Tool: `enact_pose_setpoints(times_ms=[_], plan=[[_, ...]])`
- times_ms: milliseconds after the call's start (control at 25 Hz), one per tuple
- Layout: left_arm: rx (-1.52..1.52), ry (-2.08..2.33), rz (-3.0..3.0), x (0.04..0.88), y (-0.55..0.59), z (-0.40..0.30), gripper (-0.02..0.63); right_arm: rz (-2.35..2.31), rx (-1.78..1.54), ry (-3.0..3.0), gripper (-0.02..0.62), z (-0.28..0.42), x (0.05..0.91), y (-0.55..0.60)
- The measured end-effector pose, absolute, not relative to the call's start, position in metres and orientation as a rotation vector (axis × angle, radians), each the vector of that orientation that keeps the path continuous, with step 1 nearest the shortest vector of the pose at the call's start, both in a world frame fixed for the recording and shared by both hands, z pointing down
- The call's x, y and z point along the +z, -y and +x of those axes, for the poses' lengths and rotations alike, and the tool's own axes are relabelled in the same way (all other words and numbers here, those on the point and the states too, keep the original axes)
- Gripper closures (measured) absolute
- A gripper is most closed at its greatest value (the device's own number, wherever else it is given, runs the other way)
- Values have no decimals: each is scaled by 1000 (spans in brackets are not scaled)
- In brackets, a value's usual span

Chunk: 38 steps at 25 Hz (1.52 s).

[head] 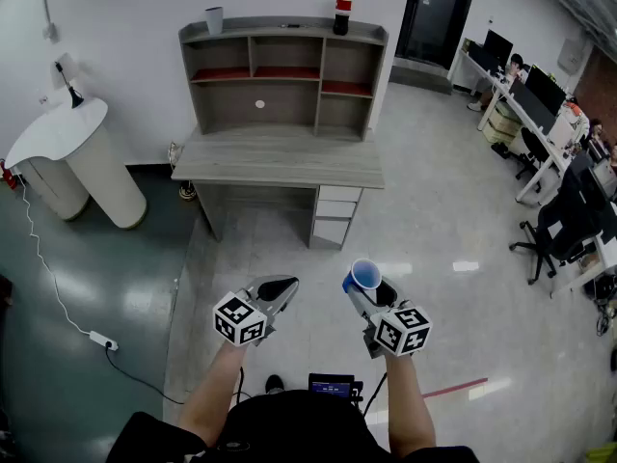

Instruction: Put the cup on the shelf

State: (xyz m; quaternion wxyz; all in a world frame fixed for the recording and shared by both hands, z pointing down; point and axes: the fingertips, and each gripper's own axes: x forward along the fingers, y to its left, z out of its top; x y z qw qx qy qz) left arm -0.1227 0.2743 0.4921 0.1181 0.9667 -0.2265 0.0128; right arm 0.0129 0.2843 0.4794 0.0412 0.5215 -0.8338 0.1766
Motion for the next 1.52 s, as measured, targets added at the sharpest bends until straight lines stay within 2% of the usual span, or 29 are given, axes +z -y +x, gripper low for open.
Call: enact_pose_setpoints(times_ms=[640,1000,1520], plan=[[68,630,2886,490,-276,-110,606,1531,515,2589,339,9,478,-285],[-20,635,2880,481,-276,-106,615,1507,517,2603,337,6,479,-285],[93,669,2873,493,-277,-96,615,1497,535,2622,337,16,478,-284]])
